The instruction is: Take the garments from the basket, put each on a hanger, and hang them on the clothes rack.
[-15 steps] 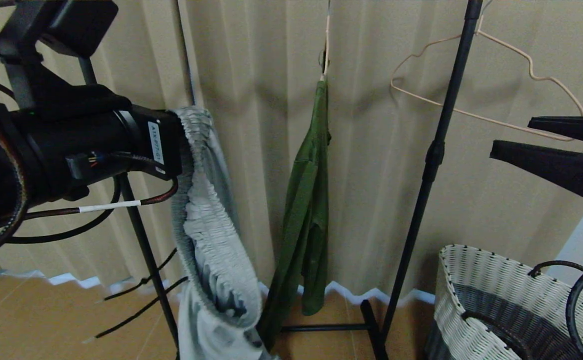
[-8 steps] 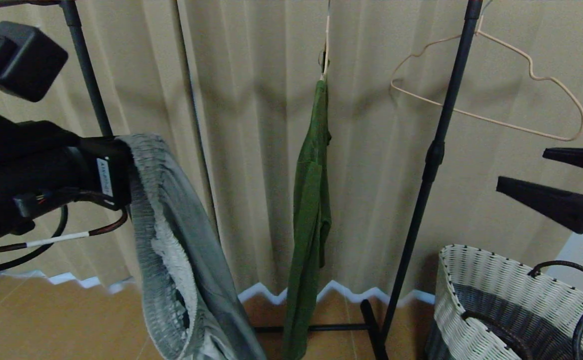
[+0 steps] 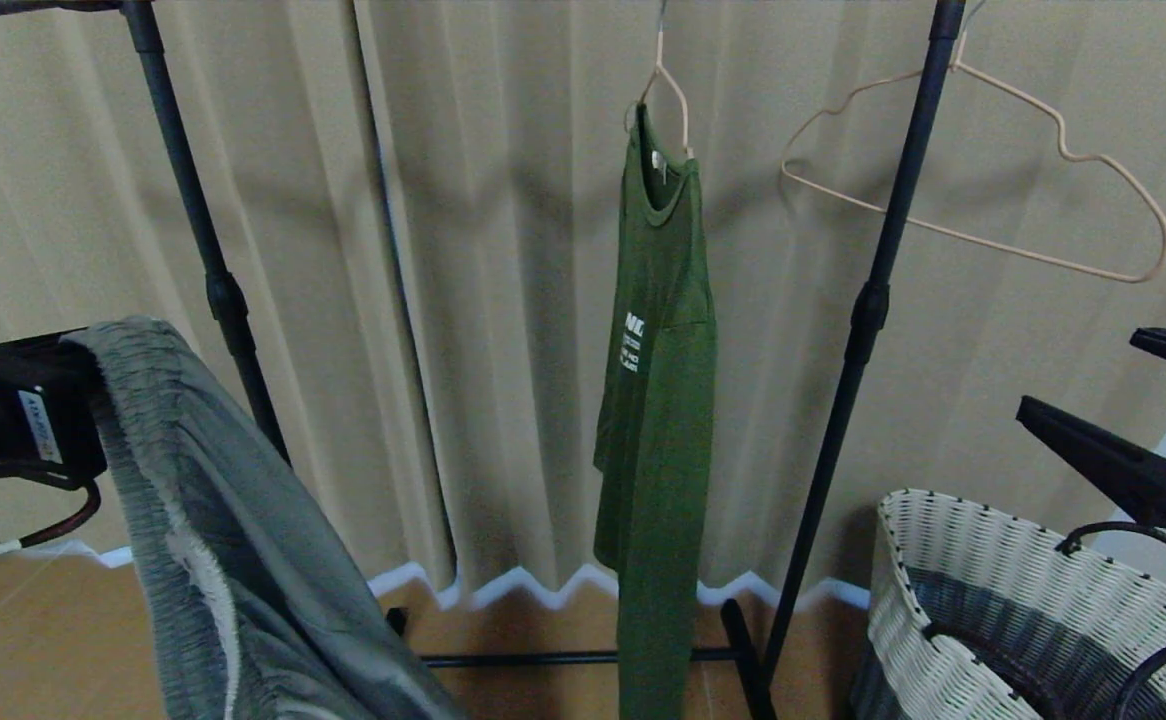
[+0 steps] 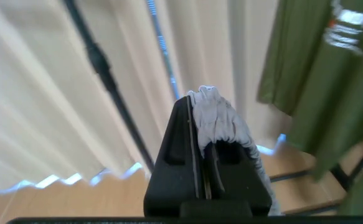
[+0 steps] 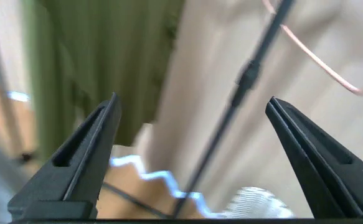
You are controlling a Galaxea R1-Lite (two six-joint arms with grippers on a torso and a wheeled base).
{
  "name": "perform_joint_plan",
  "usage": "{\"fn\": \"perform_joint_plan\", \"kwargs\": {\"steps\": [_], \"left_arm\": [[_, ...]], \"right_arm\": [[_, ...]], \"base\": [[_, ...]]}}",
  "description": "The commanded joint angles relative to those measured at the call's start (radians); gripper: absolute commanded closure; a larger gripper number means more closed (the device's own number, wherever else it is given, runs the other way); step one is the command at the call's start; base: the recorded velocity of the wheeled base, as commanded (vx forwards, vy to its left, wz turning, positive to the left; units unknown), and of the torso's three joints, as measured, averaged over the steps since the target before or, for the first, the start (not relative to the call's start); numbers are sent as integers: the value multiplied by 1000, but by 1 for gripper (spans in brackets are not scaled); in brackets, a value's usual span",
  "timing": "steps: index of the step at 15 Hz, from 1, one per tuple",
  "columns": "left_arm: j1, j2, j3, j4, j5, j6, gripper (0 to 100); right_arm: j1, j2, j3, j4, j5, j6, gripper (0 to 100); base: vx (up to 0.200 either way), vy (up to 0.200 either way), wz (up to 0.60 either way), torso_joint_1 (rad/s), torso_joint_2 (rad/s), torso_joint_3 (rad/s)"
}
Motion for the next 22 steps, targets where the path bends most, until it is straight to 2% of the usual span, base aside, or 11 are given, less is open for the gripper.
{"fn": "perform_joint_plan", "kwargs": {"steps": [1,3,4,9,12,16,22], "left_arm": [[32,-6,5,-3,-25,-3,100],[62,-9,11,-3,-122,-3,100],[67,-11,14,-3,-134,-3,100],[67,-29,33,-8,-136,0,100],[67,-49,36,-8,-137,32,100],[67,-66,36,-3,-137,43,100],[68,-63,31,-2,-137,45,100]], "right_arm": [[-42,-5,28,-8,3,-9,0],[-45,-30,31,-8,2,-6,0],[-48,-39,31,-8,3,-4,0],[-54,-71,34,1,6,-6,0],[-57,-81,25,11,-1,-10,0],[-93,-107,57,20,3,-38,0],[-97,-188,140,23,6,-45,0]], "base": [[0,0,0,0,0,0],[0,0,0,0,0,0],[0,0,0,0,0,0],[0,0,0,0,0,0],[0,0,0,0,0,0],[0,0,0,0,0,0],[0,0,0,0,0,0]]}}
